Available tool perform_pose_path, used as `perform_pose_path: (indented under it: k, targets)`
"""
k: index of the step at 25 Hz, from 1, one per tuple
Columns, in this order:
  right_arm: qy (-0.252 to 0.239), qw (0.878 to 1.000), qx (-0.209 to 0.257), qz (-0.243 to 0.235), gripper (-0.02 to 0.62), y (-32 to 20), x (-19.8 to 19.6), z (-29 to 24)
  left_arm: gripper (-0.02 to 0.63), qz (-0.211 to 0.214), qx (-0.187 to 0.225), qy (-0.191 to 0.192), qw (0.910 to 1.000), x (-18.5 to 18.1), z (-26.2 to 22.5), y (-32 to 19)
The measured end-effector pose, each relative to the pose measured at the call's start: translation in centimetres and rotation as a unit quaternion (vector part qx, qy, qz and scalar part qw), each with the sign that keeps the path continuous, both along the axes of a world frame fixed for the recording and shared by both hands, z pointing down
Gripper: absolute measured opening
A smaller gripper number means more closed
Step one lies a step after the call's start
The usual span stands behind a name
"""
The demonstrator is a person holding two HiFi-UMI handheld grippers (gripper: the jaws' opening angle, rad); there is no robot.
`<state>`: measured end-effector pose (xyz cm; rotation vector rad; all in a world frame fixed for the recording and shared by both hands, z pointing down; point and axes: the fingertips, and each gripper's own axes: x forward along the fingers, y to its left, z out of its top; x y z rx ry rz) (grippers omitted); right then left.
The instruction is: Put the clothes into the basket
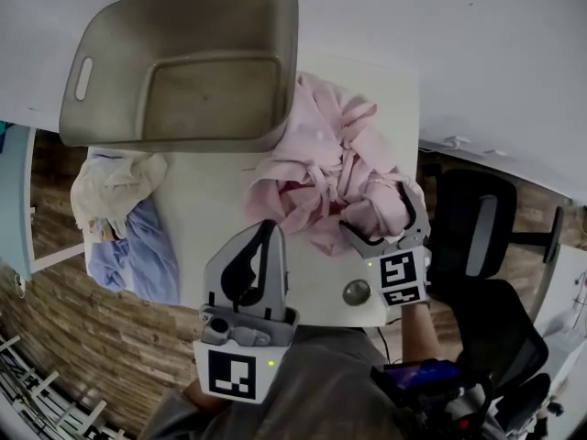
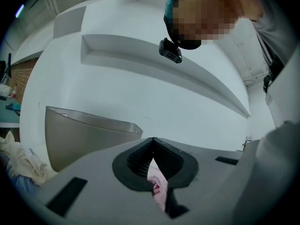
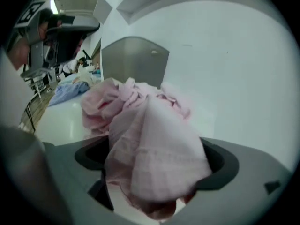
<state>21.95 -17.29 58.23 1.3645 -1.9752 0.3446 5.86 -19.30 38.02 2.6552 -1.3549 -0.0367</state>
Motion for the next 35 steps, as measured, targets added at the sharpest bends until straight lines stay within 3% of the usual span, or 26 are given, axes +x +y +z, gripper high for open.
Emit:
perform_pose_path:
  k: [2,5,7,9,13,22,31,35]
  targets:
    - [0.033,0.999,-0.027,-0.008,0.552,0.1,0.2,2.0,0.009,-0.001,-0.005,-0.001,1.0000,-0.1,0.5,-0.7]
    - [0.052,0.998,-0.021,0.002,0.542,-0.1,0.8,2.6,0.009,-0.001,-0.012,-0.003,0.9999,-0.3,1.1,-1.0]
    - [0.066,0.998,-0.007,0.022,0.382,-0.3,1.5,2.4,0.008,-0.004,-0.014,-0.005,0.9999,-0.5,1.2,-0.9]
    - [0.079,0.996,0.002,0.034,0.290,-0.2,1.9,2.2,0.009,-0.006,-0.012,-0.006,0.9999,-0.7,1.0,-0.6]
    - [0.057,0.996,0.021,0.060,0.193,0.2,1.8,1.2,0.008,-0.012,-0.001,-0.009,0.9999,-1.1,0.1,0.4]
    - [0.005,0.989,0.130,0.063,0.167,1.9,0.6,-6.7,0.009,-0.029,0.044,-0.005,0.9986,-0.8,-3.7,4.8]
    - [-0.019,0.971,0.235,0.037,0.161,5.3,0.8,-15.8,0.009,-0.058,0.102,0.017,0.9930,-0.4,-8.7,11.5]
    - [-0.027,0.959,0.280,0.016,0.160,6.9,0.5,-20.2,0.009,-0.072,0.128,0.010,0.9891,-0.2,-10.4,14.2]
